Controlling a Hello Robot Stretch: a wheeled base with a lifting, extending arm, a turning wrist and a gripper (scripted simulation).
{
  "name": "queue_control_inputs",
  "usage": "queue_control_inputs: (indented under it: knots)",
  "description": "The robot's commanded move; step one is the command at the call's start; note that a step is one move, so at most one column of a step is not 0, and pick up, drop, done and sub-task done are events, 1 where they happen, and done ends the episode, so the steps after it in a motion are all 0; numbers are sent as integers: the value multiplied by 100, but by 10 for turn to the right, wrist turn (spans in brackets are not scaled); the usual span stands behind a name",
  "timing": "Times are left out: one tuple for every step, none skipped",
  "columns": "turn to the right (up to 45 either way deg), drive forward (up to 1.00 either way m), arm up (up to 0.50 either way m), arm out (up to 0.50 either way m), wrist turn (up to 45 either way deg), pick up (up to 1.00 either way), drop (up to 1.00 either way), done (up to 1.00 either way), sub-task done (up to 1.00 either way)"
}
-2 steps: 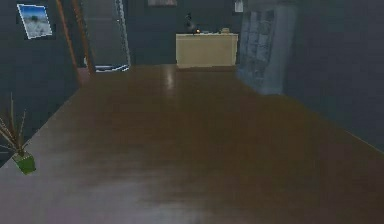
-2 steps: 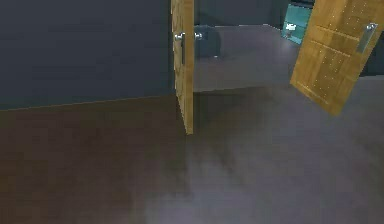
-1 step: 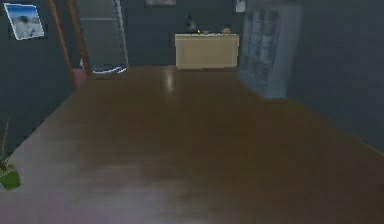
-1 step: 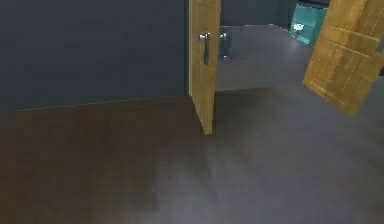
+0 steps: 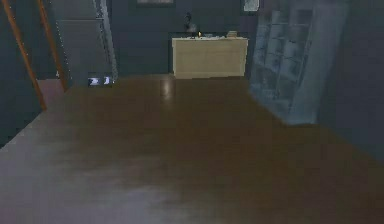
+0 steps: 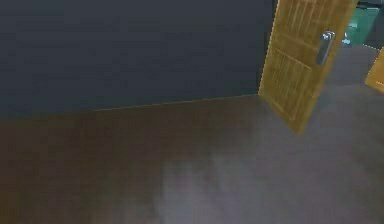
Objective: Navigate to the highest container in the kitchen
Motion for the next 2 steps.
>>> queue_control_inputs:
  knots:
    - [0, 100, 0, 0, 0, 0, 0, 0, 0]
    - [0, 100, 0, 0, 0, 0, 0, 0, 0]
